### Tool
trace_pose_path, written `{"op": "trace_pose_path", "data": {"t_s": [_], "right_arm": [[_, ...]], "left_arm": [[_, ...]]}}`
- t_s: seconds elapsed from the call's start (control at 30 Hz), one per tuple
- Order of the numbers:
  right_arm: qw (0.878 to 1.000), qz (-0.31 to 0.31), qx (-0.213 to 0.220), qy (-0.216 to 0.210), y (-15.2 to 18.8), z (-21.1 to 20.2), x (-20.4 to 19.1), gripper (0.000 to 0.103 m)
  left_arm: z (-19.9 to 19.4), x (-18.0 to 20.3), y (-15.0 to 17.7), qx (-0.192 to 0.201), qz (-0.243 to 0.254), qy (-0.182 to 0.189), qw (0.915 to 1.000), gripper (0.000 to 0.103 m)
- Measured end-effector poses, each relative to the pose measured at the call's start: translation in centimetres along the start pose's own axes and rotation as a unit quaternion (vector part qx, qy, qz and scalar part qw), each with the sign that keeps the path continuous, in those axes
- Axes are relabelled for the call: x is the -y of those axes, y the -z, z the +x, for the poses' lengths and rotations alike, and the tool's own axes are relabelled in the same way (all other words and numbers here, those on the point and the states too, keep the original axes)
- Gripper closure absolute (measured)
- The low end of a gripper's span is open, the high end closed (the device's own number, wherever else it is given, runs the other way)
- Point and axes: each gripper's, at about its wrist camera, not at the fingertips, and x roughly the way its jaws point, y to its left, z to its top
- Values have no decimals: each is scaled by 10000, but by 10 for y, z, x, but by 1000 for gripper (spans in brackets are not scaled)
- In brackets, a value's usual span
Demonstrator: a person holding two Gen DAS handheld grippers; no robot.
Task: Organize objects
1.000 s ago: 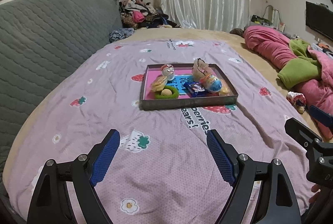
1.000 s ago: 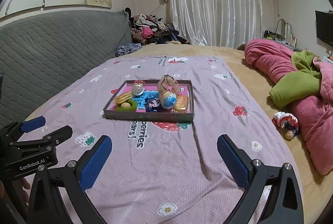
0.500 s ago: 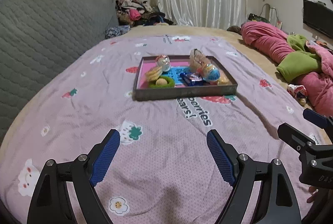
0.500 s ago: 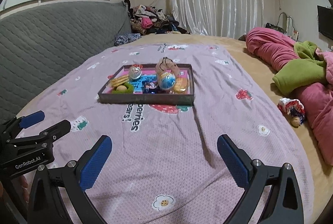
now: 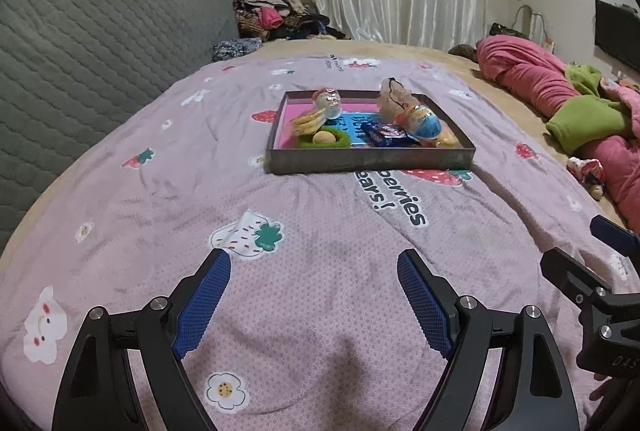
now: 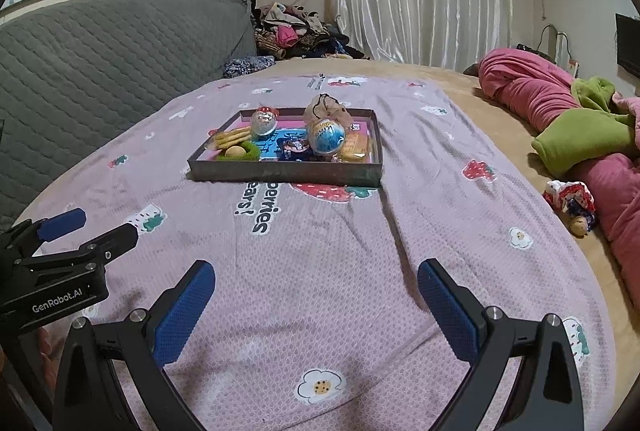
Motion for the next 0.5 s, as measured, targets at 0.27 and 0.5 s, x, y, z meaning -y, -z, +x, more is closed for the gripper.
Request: {"op": "trace_pose_path", "data": {"t_s": [0.27,0.5], "right_arm": [[10000,-17,-87,17,4,7,0,1],[9999,-11,-103,53,5,9,0,1]], "left_arm": [[3,-2,1,-15,-48,-4,10000,17],[6,-3,3,-36,-67,6,10000,17]]}}
